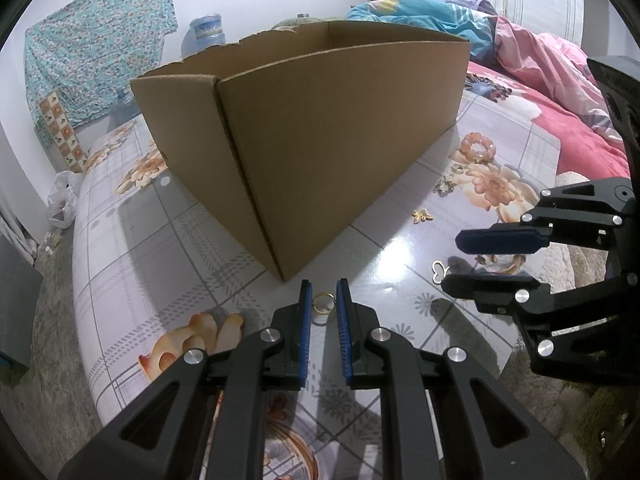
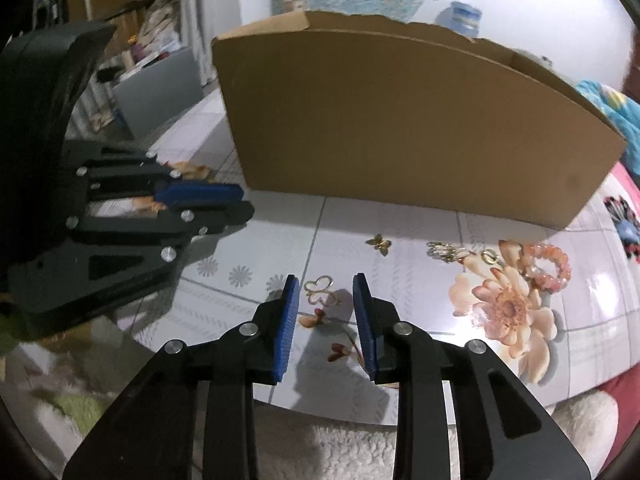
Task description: Organize jewelry
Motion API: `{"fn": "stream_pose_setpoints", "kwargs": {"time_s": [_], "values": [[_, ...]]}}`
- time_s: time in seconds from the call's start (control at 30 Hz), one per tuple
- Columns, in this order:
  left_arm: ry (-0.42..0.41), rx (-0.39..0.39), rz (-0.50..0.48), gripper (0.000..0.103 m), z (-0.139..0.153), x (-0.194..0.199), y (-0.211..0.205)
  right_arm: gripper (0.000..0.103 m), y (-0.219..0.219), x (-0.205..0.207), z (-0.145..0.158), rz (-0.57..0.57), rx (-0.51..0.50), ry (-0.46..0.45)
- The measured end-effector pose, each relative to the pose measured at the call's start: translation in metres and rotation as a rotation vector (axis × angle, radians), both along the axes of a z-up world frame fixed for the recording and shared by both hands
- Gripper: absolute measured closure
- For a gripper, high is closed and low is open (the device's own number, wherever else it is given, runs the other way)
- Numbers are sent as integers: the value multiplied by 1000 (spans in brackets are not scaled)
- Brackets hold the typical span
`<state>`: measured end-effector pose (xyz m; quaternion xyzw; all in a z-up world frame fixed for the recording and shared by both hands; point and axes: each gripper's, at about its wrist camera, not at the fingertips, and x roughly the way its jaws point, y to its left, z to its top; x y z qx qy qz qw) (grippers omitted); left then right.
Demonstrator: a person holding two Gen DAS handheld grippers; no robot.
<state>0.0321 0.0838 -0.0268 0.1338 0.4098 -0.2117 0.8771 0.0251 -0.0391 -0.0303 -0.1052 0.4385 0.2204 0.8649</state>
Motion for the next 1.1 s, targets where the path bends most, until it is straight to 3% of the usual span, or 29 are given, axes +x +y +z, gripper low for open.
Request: {"fn": "stream_pose_setpoints", "kwargs": {"time_s": [0.13,0.2,0.27,0.83,0.93,1.0,1.1], "values": [[1,1,2,91,-1,-1,1,78,3,0,-2,83,-43,25],[2,1,4,91,-1,-1,1,93,2,4,0,113,-51,54],[2,-1,8,91,-2,0,2,100,4,8,1,122,-61,70],[7,5,11,91,-3,0,2,103,-21,15,6,71,37,82],[6,6,12,91,-2,0,1,95,-32,20,10,89,54,81],[5,4,15,91,-2,1,2,75,-34,21,12,110,32,61],[6,3,21,91,-2,2,3,75,-30,23,12,170,1,44]]}}
